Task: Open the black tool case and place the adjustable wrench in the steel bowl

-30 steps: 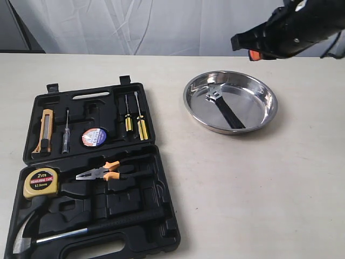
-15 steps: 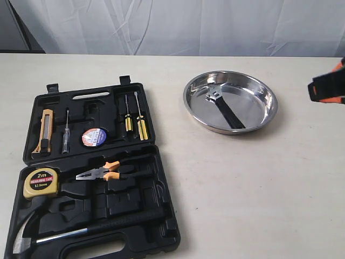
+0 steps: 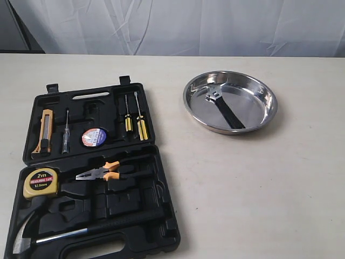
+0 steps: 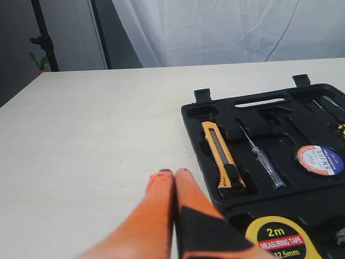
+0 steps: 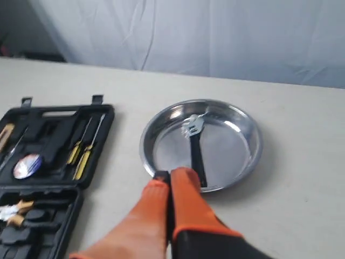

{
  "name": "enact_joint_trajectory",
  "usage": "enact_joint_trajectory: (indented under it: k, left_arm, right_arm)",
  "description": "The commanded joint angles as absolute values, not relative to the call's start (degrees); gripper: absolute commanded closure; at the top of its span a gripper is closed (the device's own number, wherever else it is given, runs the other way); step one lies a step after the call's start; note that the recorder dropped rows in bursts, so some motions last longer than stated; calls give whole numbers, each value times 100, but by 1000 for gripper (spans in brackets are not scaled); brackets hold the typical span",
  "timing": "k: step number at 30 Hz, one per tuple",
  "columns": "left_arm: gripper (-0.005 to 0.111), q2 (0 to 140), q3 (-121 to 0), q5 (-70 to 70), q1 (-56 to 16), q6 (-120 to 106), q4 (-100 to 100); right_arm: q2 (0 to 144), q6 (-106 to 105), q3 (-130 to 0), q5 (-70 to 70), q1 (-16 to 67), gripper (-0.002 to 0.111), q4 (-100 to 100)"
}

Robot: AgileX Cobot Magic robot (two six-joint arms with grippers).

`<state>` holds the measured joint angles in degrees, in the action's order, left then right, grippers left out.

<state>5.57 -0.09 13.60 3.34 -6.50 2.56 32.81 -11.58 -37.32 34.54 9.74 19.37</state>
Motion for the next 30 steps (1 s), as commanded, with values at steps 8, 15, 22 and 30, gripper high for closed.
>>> enact_joint_trajectory:
  k: [8, 15, 22, 30]
  left_arm:
    - [106, 535, 0, 1331, 345, -641, 244]
    - [106, 535, 0, 1331, 345, -641, 244]
    - [106, 535, 0, 1331, 345, -641, 244]
    - [106, 535, 0, 1331, 345, -641, 244]
  right_arm:
    - [421, -1209, -405, 1525, -190, 109, 2480]
    - [92, -1249, 0, 1060, -202, 109, 2188]
    - [92, -1249, 0, 1060, -202, 109, 2110]
    - [92, -1249, 0, 1060, -202, 109, 2110]
